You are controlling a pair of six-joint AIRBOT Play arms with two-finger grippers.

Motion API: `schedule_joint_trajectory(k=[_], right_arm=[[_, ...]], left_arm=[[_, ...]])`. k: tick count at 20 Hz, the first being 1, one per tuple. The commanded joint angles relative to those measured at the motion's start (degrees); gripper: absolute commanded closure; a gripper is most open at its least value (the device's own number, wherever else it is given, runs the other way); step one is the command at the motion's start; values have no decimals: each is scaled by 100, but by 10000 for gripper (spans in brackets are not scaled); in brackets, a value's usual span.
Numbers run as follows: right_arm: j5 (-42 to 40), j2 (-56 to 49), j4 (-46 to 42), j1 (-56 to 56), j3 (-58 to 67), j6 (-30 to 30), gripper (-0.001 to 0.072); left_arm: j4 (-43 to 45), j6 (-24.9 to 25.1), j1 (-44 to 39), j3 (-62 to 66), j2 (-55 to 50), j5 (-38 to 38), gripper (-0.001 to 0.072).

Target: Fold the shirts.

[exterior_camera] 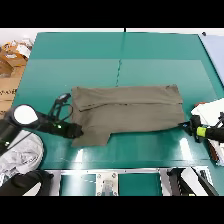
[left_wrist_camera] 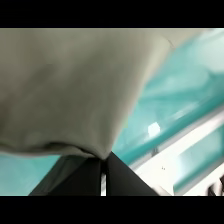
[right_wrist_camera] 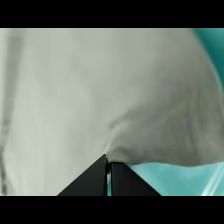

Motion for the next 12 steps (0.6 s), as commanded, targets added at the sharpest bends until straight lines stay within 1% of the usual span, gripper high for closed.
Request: schedule_joint_trajectory(k=[1, 3, 5, 7, 10, 12], right_arm=[[415, 254, 26, 188, 732, 216, 699], [168, 46, 72, 621, 1172, 223, 699], [-291, -385, 223, 1128, 1681, 262, 699], [-614, -1069, 293, 1663, 2238, 264, 698], [-1058, -2146, 297, 2146, 2920, 323, 698], [-1237, -2911, 310, 2343, 3390, 319, 698]], left_arm=[[468, -20, 387, 675, -17, 238, 682], [463, 170, 721, 905, -20, 549, 682], [442, 391, 796, 1263, -345, 802, 682], [302, 621, 796, 1762, -1113, 901, 681], [293, 833, 796, 2632, -2446, 916, 681], [201, 874, 796, 3174, -3274, 938, 680]])
